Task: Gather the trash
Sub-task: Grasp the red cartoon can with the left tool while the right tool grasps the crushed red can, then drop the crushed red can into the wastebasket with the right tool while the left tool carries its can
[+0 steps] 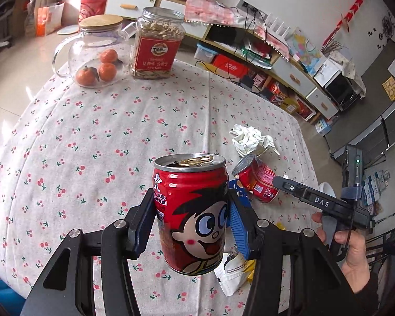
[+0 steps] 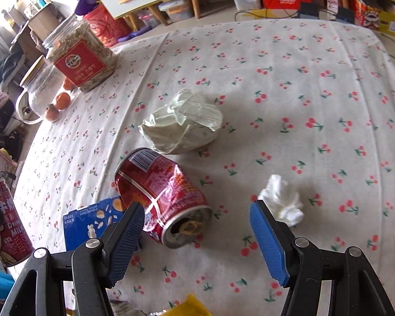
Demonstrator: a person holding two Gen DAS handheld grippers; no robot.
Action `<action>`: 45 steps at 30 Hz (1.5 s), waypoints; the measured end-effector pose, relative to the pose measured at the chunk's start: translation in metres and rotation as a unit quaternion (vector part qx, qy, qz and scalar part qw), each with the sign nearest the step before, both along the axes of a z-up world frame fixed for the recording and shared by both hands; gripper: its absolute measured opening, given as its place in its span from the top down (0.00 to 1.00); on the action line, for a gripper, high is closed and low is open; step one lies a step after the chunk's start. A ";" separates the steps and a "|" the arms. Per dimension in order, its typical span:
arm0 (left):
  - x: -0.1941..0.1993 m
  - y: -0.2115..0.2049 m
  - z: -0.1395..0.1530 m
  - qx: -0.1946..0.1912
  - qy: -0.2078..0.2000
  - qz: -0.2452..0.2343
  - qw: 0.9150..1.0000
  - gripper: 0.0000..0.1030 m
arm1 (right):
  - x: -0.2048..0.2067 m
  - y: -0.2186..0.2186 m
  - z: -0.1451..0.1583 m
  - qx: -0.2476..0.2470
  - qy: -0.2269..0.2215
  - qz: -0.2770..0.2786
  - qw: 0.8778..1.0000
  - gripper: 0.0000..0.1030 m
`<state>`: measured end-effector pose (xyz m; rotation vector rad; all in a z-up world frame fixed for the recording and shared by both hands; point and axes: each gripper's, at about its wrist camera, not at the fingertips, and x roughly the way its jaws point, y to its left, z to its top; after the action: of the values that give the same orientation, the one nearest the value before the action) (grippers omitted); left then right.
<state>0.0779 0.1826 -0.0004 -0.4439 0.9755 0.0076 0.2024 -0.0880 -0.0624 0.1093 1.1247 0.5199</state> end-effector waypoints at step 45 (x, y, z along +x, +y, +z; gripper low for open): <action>0.035 -0.172 0.008 0.012 -0.016 -0.138 0.990 0.47 | -0.033 -0.199 0.053 -0.029 -0.021 -0.131 0.991 0.54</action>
<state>0.1131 0.0106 0.0072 -0.2826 0.9978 -0.2363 0.1692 -0.2874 -0.0098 0.1921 1.0640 0.2547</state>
